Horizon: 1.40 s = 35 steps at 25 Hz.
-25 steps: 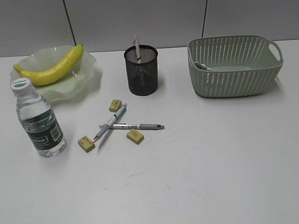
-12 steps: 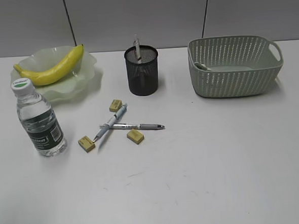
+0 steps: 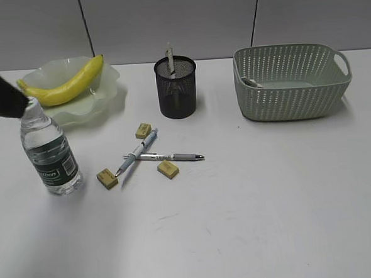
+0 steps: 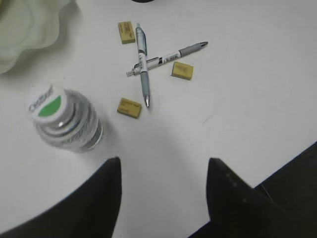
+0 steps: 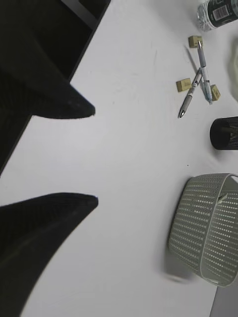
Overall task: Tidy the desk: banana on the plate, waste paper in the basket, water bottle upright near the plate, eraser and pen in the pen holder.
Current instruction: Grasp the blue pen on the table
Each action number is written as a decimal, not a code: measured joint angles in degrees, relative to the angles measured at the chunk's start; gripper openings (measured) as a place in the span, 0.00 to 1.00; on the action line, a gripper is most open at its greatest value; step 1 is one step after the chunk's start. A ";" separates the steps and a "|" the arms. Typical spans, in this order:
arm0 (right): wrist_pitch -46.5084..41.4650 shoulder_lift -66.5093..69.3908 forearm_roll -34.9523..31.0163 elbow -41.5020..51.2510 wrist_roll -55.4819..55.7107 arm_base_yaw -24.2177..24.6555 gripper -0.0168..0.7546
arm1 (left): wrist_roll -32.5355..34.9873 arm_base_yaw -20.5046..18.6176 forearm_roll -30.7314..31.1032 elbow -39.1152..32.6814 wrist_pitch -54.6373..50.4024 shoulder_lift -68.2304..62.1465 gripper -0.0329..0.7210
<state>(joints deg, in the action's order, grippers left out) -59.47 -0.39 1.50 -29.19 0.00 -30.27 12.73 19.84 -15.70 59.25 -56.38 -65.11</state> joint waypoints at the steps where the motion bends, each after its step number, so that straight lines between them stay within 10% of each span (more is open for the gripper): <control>1: 0.00 0.00 0.00 0.00 0.00 0.00 0.53 | 0.04 0.69 0.08 1.62 0.30 -2.75 0.59; 18: 0.00 0.00 0.00 0.00 0.00 0.00 0.53 | -5.75 13.51 5.21 19.63 9.20 -35.26 0.59; 35: 0.00 0.00 0.00 0.00 0.00 0.00 0.53 | -13.26 14.14 19.91 45.78 -12.90 -60.76 0.69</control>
<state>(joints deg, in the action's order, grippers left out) -59.47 -0.39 1.50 -29.19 0.00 -30.27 -0.53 33.98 4.22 105.02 -69.27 -125.87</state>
